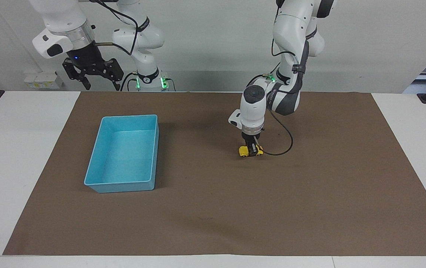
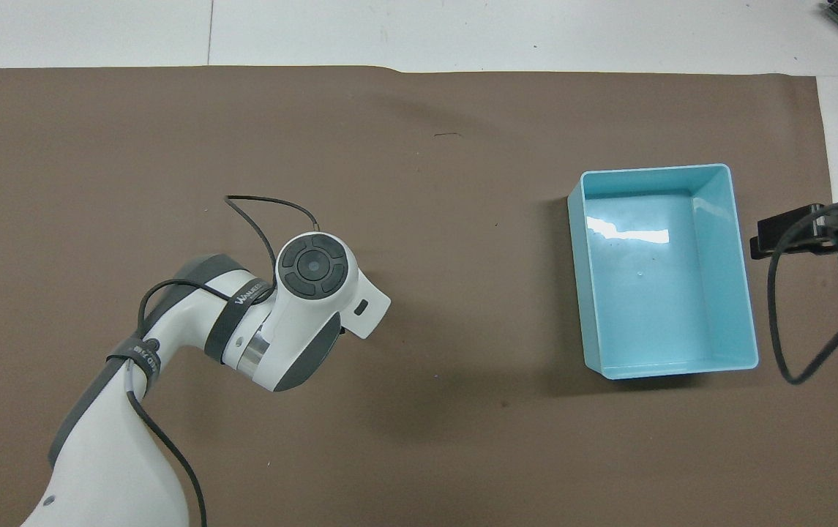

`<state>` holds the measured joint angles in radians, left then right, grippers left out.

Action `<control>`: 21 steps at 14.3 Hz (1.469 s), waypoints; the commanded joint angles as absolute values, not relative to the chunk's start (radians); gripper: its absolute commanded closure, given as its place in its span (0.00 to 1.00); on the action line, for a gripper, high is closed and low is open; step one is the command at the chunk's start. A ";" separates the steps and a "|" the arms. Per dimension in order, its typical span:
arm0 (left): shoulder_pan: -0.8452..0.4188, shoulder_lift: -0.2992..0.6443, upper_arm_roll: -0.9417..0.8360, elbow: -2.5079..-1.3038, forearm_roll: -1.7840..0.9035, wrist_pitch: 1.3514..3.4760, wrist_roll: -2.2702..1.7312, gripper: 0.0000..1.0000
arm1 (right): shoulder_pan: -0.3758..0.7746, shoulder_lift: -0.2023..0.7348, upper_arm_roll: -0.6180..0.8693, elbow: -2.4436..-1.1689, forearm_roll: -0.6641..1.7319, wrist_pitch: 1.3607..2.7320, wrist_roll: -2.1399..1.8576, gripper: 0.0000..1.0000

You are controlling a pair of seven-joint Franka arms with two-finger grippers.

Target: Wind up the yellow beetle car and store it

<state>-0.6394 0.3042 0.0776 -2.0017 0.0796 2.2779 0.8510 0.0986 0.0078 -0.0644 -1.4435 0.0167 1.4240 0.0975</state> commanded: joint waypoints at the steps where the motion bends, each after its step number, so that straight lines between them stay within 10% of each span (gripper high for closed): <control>1: -0.580 0.311 0.081 -2.059 0.100 2.312 0.911 1.00 | 0.092 0.002 -0.063 -1.450 0.026 1.414 0.117 0.00; 13: -0.364 0.244 0.081 -2.163 0.100 2.339 1.176 1.00 | 0.094 0.002 -0.063 -1.451 0.026 1.419 0.114 0.00; 14: -0.362 0.238 0.083 -2.158 0.100 2.333 1.178 0.91 | 0.094 0.000 -0.061 -1.453 0.026 1.419 0.114 0.00; 15: -0.380 0.226 0.084 -2.143 0.100 2.312 1.163 0.35 | 0.094 0.000 -0.061 -1.457 0.026 1.420 0.114 0.00; 16: -0.396 0.216 0.084 -2.113 0.100 2.263 1.163 0.00 | 0.094 -0.002 -0.061 -1.459 0.026 1.420 0.114 0.00; 21: -0.388 0.196 0.084 -1.927 0.100 2.112 1.154 0.00 | 0.094 -0.003 -0.061 -1.462 0.028 1.420 0.114 0.00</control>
<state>-0.3858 0.2087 0.0774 -1.9948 0.0799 2.1736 1.1615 0.0987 0.0078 -0.0643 -1.4466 0.0167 1.4240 0.0975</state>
